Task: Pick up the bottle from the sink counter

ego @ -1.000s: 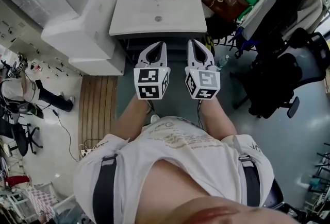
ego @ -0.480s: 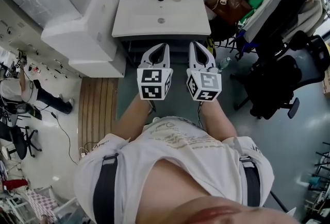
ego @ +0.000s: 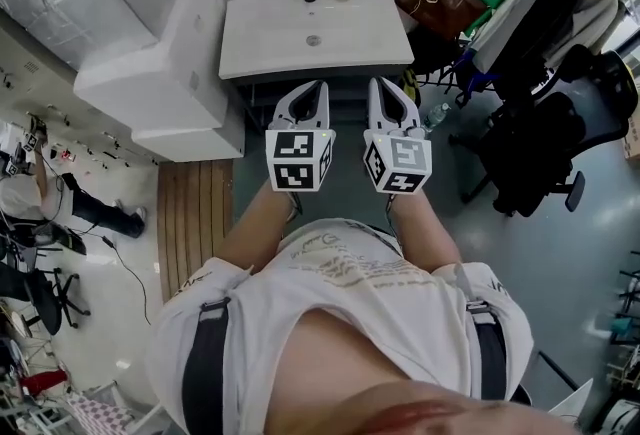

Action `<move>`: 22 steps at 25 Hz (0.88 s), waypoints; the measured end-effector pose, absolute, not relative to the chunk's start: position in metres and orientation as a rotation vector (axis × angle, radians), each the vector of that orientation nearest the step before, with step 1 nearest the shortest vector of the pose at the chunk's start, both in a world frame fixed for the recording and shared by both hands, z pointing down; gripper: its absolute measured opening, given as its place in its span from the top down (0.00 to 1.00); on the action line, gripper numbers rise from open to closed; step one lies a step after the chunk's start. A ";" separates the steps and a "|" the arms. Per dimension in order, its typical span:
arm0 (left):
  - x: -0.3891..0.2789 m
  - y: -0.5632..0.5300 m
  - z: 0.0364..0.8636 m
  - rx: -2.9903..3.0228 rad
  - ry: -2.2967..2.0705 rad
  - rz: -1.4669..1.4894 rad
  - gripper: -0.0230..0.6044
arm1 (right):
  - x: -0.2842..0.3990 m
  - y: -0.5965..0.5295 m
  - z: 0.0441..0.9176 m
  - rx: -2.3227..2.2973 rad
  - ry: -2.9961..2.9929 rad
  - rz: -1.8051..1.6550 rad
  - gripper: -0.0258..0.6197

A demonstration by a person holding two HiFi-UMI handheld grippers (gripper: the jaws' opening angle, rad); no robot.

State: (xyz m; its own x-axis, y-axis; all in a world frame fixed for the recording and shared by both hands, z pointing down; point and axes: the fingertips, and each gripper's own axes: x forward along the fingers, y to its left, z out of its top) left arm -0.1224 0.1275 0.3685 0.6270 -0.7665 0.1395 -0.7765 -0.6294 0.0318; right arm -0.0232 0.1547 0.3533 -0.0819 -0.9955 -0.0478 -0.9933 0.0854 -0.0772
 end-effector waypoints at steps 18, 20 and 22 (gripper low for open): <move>-0.117 0.090 0.379 2.768 -1.311 0.213 0.93 | -0.011 0.118 0.368 -2.070 2.202 -0.050 0.92; -0.111 0.079 0.381 2.766 -1.312 0.217 0.93 | -0.006 0.105 0.369 -2.067 2.207 -0.052 0.92; -0.106 0.068 0.383 2.760 -1.307 0.221 0.93 | -0.002 0.093 0.369 -2.063 2.214 -0.048 0.92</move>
